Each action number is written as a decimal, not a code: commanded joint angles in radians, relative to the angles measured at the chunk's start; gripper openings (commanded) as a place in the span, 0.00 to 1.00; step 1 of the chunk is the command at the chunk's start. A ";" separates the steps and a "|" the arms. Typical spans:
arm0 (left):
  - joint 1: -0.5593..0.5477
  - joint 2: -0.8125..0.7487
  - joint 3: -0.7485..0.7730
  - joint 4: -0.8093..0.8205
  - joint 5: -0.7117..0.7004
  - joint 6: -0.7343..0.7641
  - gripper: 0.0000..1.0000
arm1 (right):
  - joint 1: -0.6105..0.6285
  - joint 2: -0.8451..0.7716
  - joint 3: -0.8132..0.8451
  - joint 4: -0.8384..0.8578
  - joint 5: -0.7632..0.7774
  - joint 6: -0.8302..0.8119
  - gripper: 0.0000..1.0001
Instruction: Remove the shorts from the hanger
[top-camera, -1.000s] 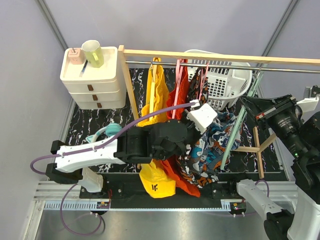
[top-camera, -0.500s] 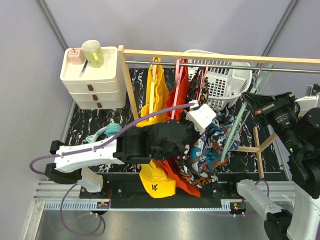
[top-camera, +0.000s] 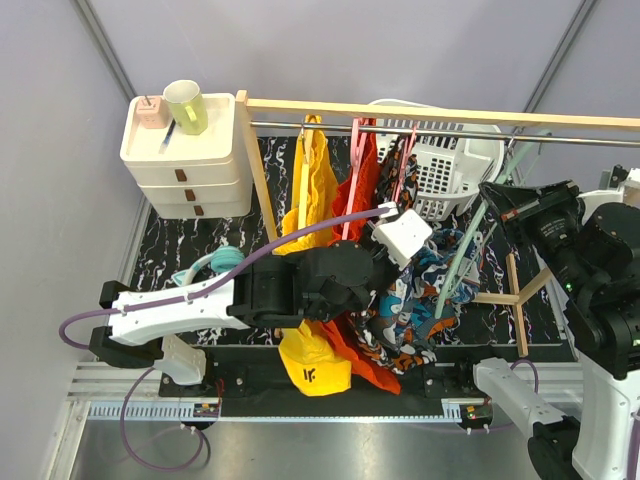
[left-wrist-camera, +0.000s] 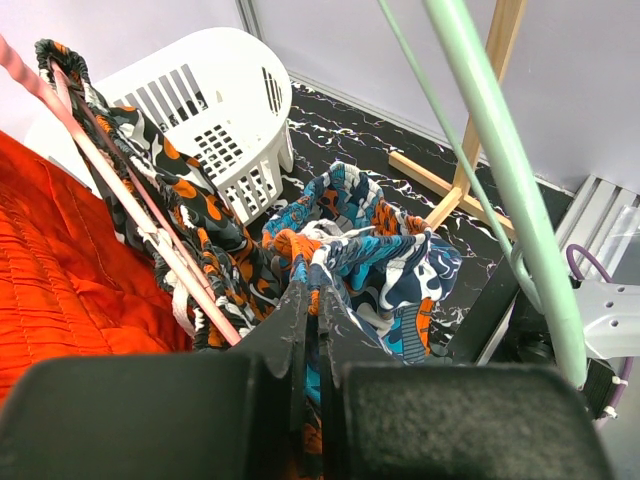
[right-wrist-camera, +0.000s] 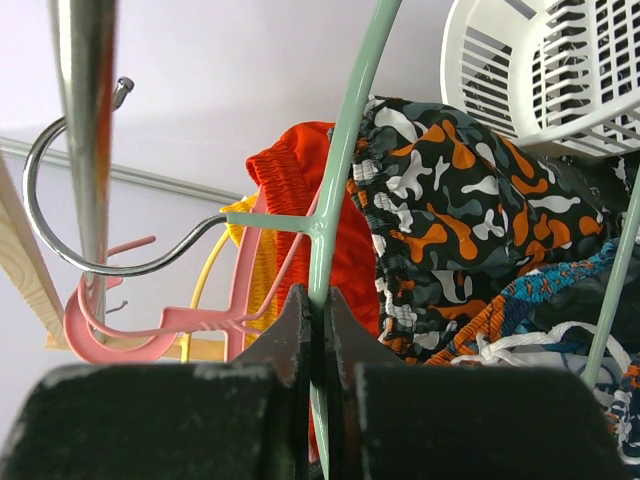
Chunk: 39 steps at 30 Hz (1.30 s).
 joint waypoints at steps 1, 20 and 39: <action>0.002 -0.040 -0.001 0.076 -0.010 -0.010 0.00 | 0.003 -0.010 -0.026 0.041 0.033 0.048 0.00; 0.002 -0.032 0.000 0.075 -0.006 -0.025 0.00 | 0.005 -0.039 0.111 -0.294 0.046 -0.071 0.87; 0.002 -0.057 -0.026 0.064 0.042 -0.063 0.00 | 0.005 0.271 0.681 -0.389 -0.264 -0.517 0.02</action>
